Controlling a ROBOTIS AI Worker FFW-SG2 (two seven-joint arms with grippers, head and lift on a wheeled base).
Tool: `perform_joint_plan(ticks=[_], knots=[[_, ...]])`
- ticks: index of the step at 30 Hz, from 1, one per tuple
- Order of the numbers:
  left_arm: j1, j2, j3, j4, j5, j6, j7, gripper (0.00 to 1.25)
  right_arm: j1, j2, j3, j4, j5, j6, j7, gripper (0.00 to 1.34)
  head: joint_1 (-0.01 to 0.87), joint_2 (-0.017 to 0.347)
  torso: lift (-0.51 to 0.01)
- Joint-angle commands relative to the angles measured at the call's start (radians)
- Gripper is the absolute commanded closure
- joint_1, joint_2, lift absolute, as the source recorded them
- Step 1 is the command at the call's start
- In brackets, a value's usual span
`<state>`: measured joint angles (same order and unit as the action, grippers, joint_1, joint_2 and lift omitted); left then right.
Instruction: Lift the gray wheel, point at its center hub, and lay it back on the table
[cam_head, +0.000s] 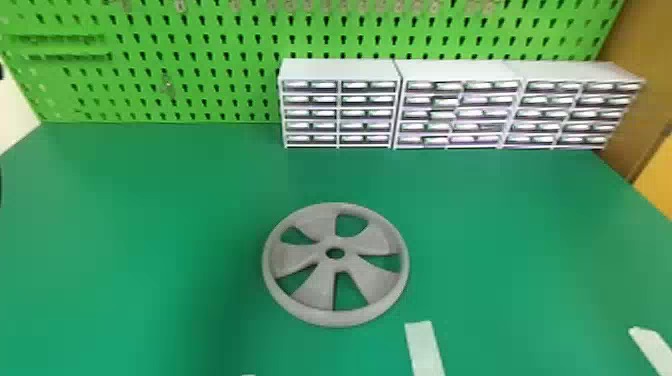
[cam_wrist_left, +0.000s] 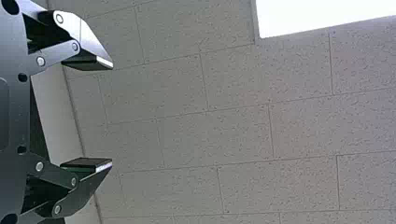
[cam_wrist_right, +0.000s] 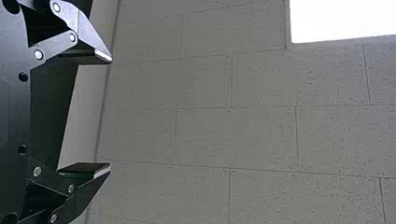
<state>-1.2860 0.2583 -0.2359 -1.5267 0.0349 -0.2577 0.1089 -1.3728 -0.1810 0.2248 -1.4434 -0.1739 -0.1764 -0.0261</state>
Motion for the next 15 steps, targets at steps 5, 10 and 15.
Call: perform_joint_plan(ticks=[5, 10, 15], knots=[[0.001, 0.006, -0.002, -0.001, 0.0, 0.0, 0.002, 0.51, 0.001, -0.002, 0.004, 0.001, 0.005, 0.003, -0.005, 0.45, 0.692, 0.048, -0.096], [0.005, 0.009, 0.001, -0.009, 0.007, 0.0, 0.006, 0.51, 0.001, -0.002, 0.011, 0.003, 0.011, 0.003, -0.009, 0.45, 0.692, 0.048, -0.096], [0.007, 0.012, -0.002, -0.017, 0.007, 0.0, 0.009, 0.51, 0.001, -0.002, 0.013, 0.003, 0.014, 0.003, -0.011, 0.45, 0.692, 0.048, -0.096]])
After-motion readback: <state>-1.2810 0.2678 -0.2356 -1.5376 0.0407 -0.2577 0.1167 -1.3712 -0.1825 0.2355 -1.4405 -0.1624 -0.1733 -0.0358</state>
